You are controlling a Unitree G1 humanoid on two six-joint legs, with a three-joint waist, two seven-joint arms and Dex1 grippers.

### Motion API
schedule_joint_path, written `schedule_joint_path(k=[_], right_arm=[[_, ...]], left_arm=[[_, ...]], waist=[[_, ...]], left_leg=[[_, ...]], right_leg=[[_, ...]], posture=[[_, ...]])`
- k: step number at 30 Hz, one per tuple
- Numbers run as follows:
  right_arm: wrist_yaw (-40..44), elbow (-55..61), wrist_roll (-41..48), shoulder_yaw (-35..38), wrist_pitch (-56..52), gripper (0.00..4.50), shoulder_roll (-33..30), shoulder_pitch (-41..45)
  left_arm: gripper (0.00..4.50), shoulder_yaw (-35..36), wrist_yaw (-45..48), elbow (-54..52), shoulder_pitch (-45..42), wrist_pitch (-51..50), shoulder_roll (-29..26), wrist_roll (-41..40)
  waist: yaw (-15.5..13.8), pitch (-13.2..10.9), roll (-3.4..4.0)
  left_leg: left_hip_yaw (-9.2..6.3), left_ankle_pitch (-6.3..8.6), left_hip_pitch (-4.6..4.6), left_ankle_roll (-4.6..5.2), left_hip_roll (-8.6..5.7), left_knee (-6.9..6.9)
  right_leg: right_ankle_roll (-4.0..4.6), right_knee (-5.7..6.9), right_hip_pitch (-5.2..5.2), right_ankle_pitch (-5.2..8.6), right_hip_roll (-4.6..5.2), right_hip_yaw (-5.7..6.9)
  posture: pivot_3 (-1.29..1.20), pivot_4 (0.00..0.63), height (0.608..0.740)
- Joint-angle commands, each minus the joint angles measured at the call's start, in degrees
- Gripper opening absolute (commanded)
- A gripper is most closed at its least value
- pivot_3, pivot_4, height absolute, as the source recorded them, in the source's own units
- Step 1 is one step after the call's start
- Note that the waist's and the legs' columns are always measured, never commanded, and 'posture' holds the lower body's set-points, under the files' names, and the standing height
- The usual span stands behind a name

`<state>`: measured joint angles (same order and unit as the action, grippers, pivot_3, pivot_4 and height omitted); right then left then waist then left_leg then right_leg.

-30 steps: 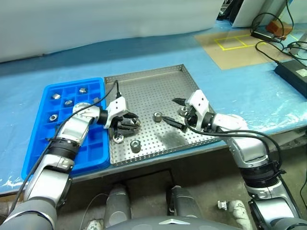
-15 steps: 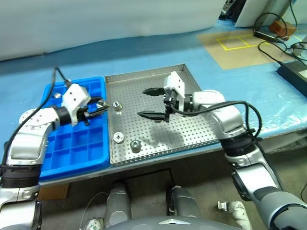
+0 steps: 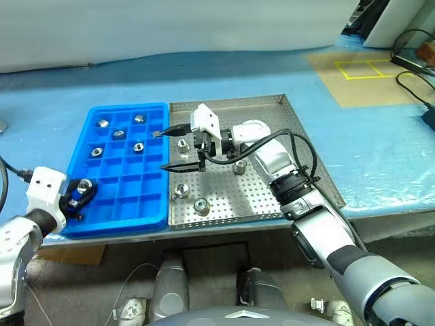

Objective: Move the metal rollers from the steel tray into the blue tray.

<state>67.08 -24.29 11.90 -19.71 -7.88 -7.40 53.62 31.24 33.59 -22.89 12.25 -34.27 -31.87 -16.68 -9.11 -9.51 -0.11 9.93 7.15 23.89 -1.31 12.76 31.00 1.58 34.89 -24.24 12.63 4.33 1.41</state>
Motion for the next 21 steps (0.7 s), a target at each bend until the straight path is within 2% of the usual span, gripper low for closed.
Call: schedule_joint_path(k=[1, 11, 12, 13, 18, 21], right_arm=[[1.57, -0.42, -0.67, 0.19, 2.23, 4.5, 0.42, 1.55], [1.5, -0.86, -2.32, 0.84, 2.88, 4.5, 0.26, 0.96], [1.24, -0.86, -2.46, 0.96, 2.89, 4.5, 0.21, 0.9], [1.03, -0.77, -2.56, 1.08, 2.84, 4.5, 0.16, 0.8], [-0.42, -0.09, -2.91, 1.75, 2.56, 4.5, -0.59, 0.14], [-1.27, 0.76, -2.93, 2.06, 2.1, 4.5, -1.22, -0.44]], left_arm=[[2.11, 2.24, -3.69, -1.7, -0.25, 0.39, 1.62, -1.07], [2.11, -3.76, -7.82, 2.46, -3.95, 1.35, 1.22, 1.28], [2.58, -3.72, -7.33, 2.64, -3.85, 1.35, 1.09, 0.75], [2.79, -3.72, -6.91, 2.56, -3.64, 1.32, 0.91, 0.33], [4.42, -2.84, -6.73, 3.54, -4.42, 1.54, -0.89, 0.12], [4.42, -2.9, -6.24, 5.19, -6.71, 2.26, -2.32, -0.05]], waist=[[-0.45, 0.0, -0.01], [-1.18, 0.02, -0.03], [-1.06, 0.02, -0.04], [-0.98, 0.02, -0.04], [-0.78, 0.02, -0.04], [-0.73, 0.02, -0.04]], left_leg=[[-0.03, 0.0, -0.01, 0.0, -0.01, 0.0], [-0.09, -0.03, -0.01, -0.04, -0.06, 0.02], [-0.09, -0.03, -0.01, -0.05, -0.09, 0.02], [-0.09, -0.03, -0.01, -0.05, -0.1, 0.02], [-0.07, -0.05, -0.04, -0.09, -0.11, 0.02], [-0.07, -0.06, -0.09, -0.11, -0.11, 0.02]], right_leg=[[0.0, 0.02, 0.01, 0.0, 0.0, 0.0], [-0.02, -0.02, 0.02, -0.01, -0.02, -0.02], [-0.02, -0.02, 0.01, -0.01, -0.03, -0.02], [-0.02, -0.02, 0.0, -0.01, -0.05, -0.02], [-0.01, 0.03, -0.01, -0.01, -0.08, -0.01], [-0.01, 0.1, -0.01, -0.01, -0.08, -0.02]], posture=[[0.36, 0.15, 0.74], [0.34, 0.15, 0.74], [0.32, 0.15, 0.74], [0.32, 0.15, 0.74], [0.29, 0.15, 0.74], [0.28, 0.15, 0.74]])
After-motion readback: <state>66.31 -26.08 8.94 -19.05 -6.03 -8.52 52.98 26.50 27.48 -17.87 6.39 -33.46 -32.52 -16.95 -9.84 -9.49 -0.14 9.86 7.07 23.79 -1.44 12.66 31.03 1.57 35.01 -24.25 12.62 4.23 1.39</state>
